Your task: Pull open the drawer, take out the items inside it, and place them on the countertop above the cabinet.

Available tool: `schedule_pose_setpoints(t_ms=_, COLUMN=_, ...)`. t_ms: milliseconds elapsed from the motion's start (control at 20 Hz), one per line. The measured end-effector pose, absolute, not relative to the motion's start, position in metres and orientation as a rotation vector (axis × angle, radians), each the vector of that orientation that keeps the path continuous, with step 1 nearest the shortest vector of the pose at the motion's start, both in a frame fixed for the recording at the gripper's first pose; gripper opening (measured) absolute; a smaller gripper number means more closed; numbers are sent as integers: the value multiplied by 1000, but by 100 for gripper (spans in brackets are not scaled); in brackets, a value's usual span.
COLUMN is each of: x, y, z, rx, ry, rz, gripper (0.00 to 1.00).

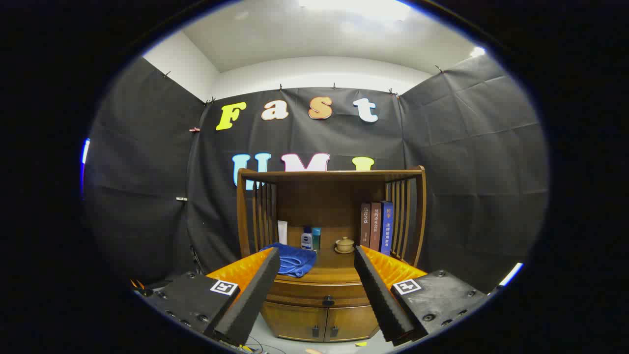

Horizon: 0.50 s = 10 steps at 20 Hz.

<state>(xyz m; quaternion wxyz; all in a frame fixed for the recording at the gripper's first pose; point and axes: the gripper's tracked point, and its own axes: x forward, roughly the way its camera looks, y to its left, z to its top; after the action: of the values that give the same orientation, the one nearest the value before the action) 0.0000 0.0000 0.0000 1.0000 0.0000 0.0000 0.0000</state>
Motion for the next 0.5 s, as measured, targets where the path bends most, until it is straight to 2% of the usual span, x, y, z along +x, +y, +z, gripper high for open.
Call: schedule_pose_setpoints(t_ms=500, x=1, y=1, z=2, rx=-20, ry=1, rz=-6, gripper=99)
